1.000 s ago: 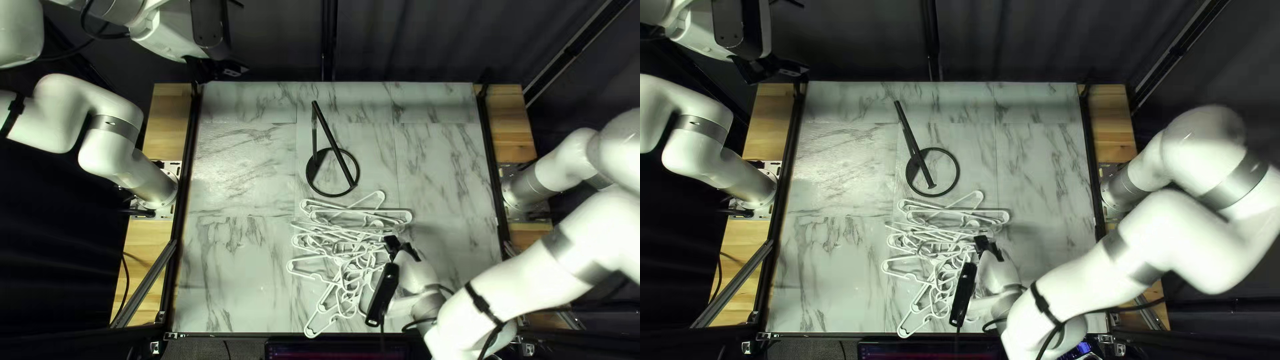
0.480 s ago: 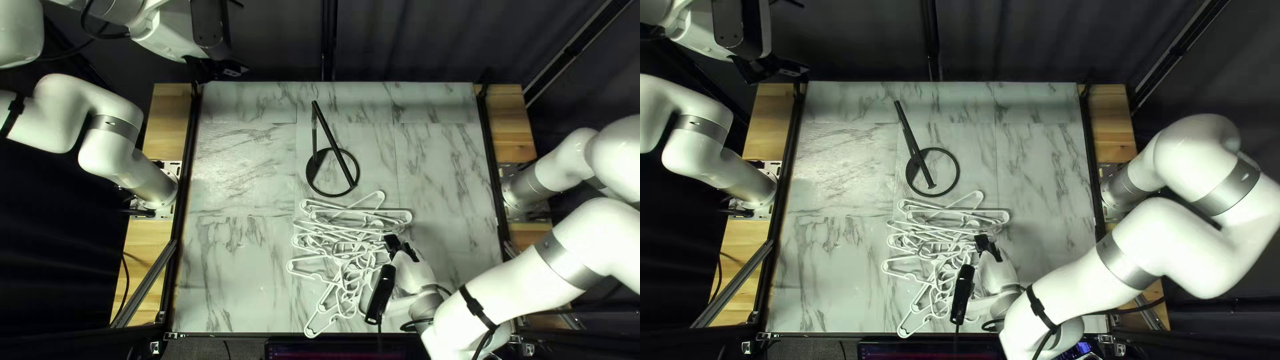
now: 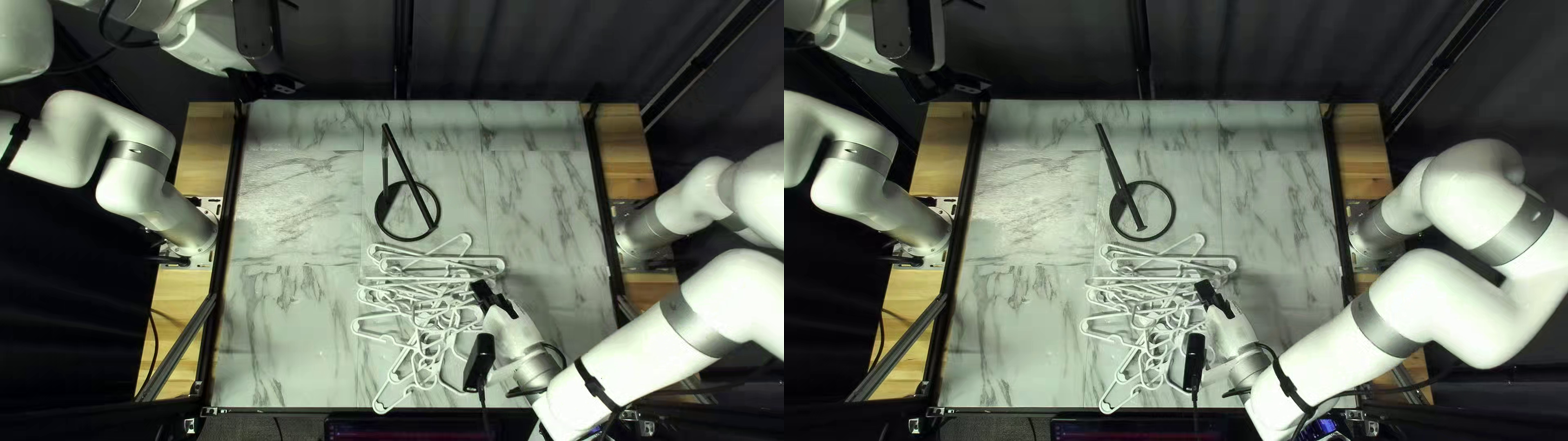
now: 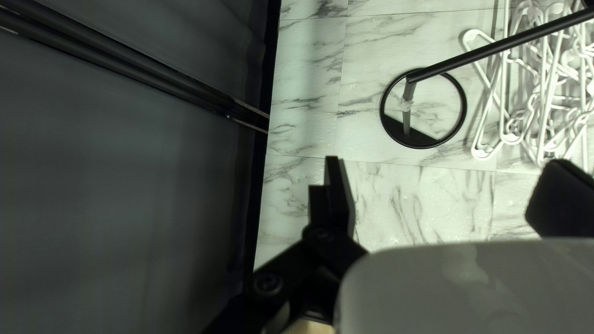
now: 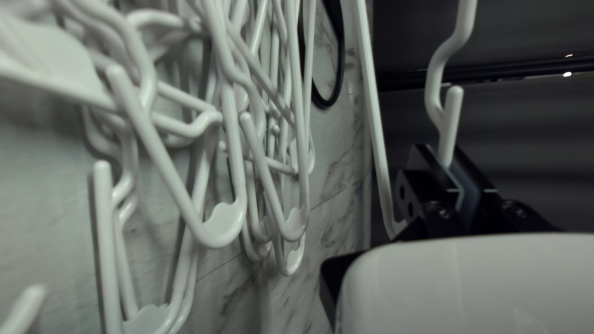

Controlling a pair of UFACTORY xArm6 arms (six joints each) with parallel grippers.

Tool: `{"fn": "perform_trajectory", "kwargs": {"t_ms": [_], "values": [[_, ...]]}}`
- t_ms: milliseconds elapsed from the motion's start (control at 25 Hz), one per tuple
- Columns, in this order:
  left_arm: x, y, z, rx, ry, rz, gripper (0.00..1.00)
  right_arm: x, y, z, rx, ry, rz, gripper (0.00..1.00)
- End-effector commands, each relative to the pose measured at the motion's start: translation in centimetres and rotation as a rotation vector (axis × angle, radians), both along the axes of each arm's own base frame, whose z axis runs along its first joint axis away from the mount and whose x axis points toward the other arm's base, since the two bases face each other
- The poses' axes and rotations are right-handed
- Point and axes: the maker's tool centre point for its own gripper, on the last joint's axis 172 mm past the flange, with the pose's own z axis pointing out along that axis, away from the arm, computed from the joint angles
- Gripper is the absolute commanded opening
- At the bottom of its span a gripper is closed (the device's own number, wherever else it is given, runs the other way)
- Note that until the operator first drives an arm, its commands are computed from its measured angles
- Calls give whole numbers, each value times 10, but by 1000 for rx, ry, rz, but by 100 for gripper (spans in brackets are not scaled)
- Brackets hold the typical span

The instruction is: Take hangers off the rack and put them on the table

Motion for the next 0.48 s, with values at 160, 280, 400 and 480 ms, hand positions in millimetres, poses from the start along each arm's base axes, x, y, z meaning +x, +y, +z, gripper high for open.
{"fn": "perform_trajectory", "kwargs": {"t_ms": [160,280,400,480], "values": [[0,0,0,0,0,0,100,3,4,-3,-29,9,33,4],[0,0,0,0,0,0,100,5,2,-9,-28,13,38,6],[0,0,0,0,0,0,100,6,0,-15,-23,16,41,32],[0,0,0,0,0,0,100,6,-1,-18,-19,17,42,75]]}}
